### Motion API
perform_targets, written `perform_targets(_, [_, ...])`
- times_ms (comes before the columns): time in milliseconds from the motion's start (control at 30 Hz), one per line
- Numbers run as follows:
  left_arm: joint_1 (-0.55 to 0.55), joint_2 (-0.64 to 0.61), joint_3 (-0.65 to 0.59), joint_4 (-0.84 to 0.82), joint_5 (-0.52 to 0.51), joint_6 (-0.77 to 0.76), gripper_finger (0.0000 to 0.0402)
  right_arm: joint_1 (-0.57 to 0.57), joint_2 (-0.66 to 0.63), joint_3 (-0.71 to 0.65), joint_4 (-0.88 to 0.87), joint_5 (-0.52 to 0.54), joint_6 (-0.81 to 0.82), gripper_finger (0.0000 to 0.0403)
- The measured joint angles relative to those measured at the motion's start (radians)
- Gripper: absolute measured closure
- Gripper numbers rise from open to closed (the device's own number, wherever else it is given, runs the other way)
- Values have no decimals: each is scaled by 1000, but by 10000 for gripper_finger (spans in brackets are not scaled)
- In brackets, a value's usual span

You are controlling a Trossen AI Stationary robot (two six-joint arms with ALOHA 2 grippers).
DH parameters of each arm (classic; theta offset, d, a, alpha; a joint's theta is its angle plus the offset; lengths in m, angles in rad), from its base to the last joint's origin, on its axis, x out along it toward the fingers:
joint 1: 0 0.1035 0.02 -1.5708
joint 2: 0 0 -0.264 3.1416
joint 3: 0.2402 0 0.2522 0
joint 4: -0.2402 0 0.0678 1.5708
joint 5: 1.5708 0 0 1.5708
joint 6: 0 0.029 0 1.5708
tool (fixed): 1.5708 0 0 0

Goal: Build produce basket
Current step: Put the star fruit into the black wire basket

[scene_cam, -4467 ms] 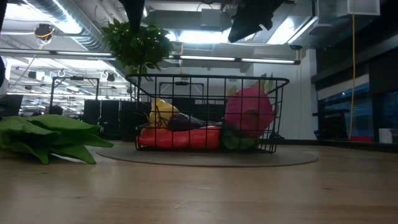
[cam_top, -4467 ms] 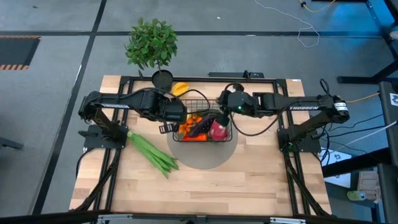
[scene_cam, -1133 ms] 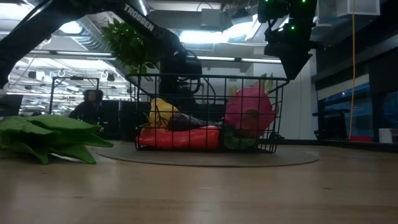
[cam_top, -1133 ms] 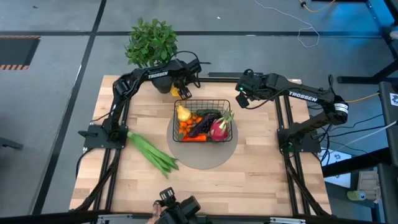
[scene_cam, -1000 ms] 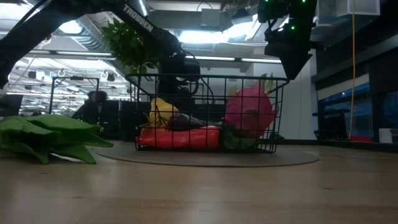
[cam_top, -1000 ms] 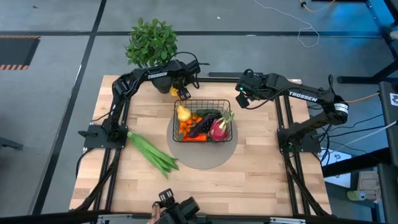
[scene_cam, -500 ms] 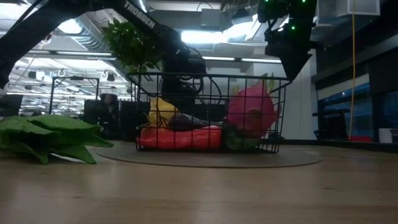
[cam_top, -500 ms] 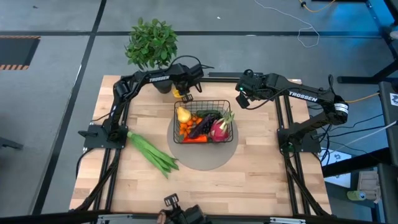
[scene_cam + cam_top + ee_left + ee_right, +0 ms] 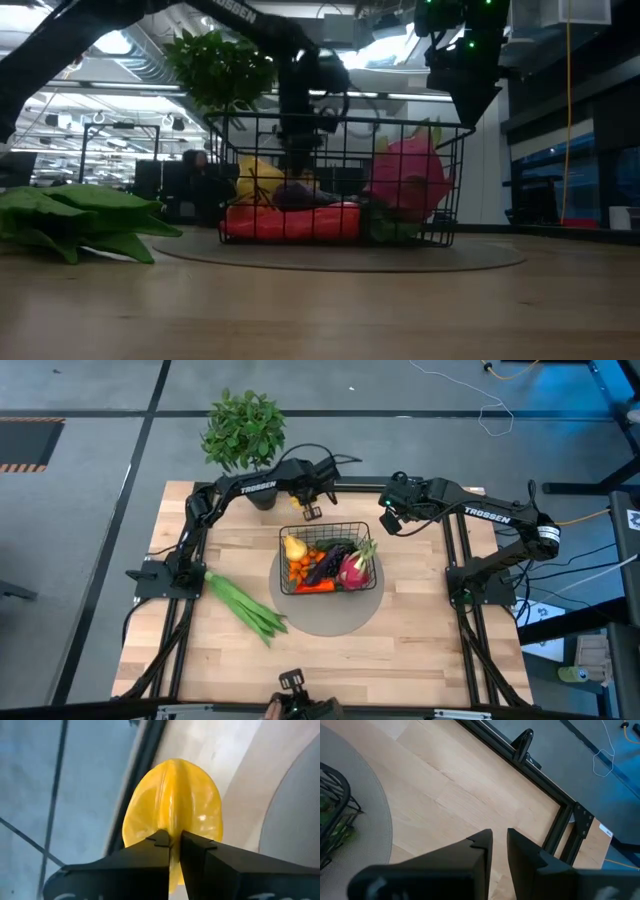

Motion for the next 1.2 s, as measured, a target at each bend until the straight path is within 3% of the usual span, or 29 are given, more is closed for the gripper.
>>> perform_targets(200, [-19,-1,170,-87,-53,7,400,0,0,0,0,-11,-23,352])
perform_targets(300, [-37,-2,261,-184,-26,7,400,0,0,0,0,-11,-29,352])
perform_targets(533, [-132,-6,457,-431,222,17,401,0,0,0,0,-11,-48,352])
perform_targets(767, [-261,-75,417,-482,427,29,399,0,0,0,-1,-11,-52,352])
perform_targets(967, [-348,-62,416,-452,377,74,379,0,0,0,-2,-18,-52,352])
perform_targets(1200, [-384,-60,416,-455,304,45,302,0,1,0,-14,-66,-52,352])
